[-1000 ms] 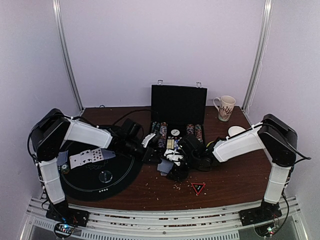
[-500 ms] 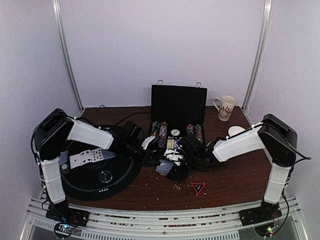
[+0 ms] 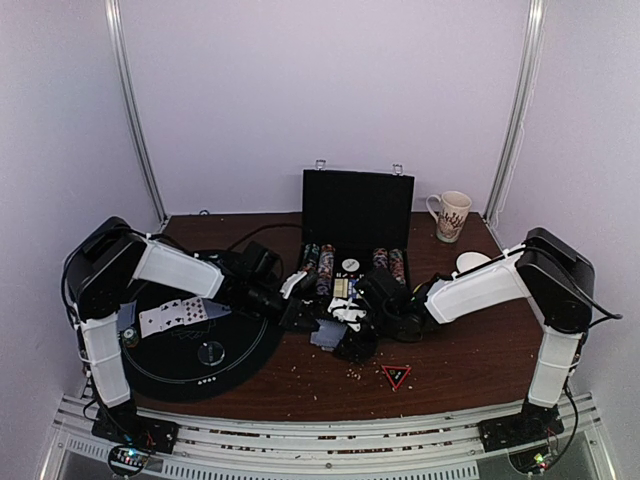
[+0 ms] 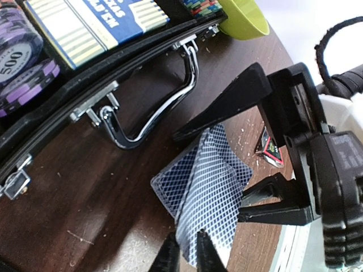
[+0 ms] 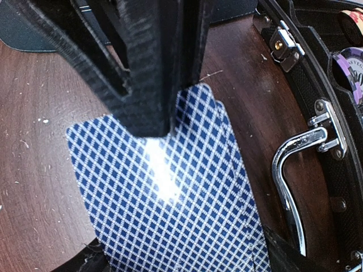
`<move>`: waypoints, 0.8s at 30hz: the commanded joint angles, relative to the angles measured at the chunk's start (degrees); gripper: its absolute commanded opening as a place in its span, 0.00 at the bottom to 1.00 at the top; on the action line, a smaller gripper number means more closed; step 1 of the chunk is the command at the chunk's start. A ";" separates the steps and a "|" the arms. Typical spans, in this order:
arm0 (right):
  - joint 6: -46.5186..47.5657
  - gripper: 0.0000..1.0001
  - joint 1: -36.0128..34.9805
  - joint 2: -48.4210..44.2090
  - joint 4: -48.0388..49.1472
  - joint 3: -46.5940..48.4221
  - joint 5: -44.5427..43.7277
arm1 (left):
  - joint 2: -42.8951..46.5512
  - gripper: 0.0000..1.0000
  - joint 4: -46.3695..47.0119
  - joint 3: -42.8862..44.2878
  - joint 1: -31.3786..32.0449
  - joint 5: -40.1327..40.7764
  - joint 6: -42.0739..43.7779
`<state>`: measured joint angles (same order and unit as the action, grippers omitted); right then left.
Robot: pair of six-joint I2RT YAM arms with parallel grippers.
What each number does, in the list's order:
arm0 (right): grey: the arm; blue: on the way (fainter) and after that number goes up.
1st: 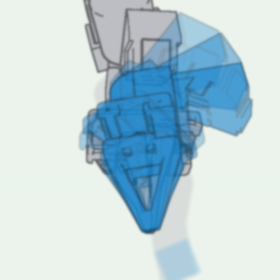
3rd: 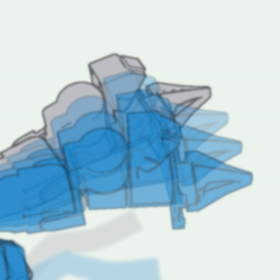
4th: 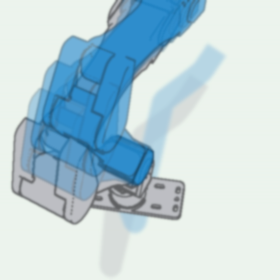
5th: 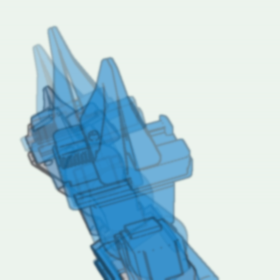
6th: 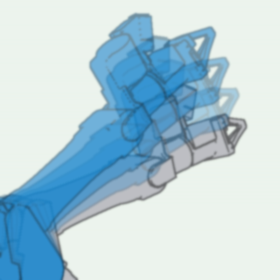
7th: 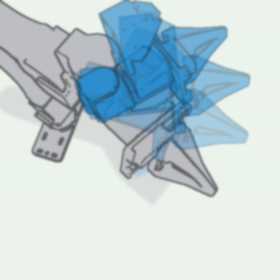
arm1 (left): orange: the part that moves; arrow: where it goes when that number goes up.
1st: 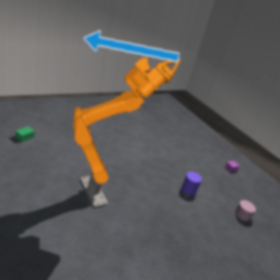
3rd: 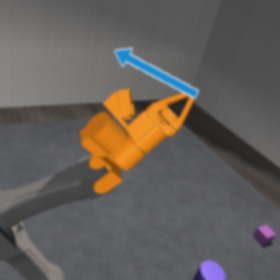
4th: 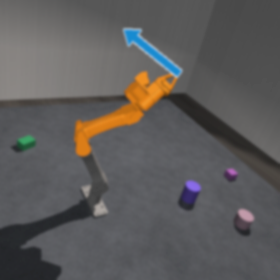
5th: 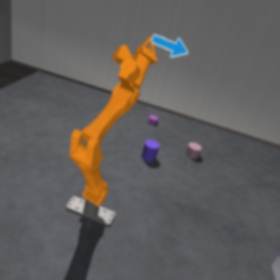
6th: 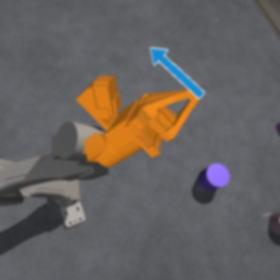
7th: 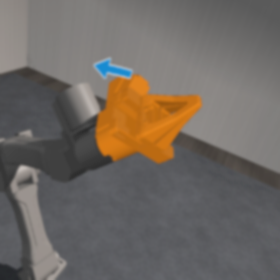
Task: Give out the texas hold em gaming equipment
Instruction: Pick up the poker card from the face-down deck piles.
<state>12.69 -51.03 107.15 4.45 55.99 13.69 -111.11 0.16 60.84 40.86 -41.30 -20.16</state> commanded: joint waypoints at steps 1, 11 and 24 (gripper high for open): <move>1.38 0.79 -0.05 2.55 -6.93 -0.92 -3.59 | -1.48 0.19 3.70 -0.33 -0.26 -1.51 -1.55; 1.29 0.79 -0.11 2.51 -6.74 -1.14 -3.50 | -1.81 0.38 -0.13 -0.96 -0.24 2.42 -1.66; 1.46 0.79 -0.12 2.58 -6.92 -1.15 -3.50 | -3.02 0.24 0.87 -0.83 0.12 1.42 -3.38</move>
<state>12.69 -51.03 107.15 4.40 56.01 13.69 -113.93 -0.10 60.31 40.86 -39.81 -23.35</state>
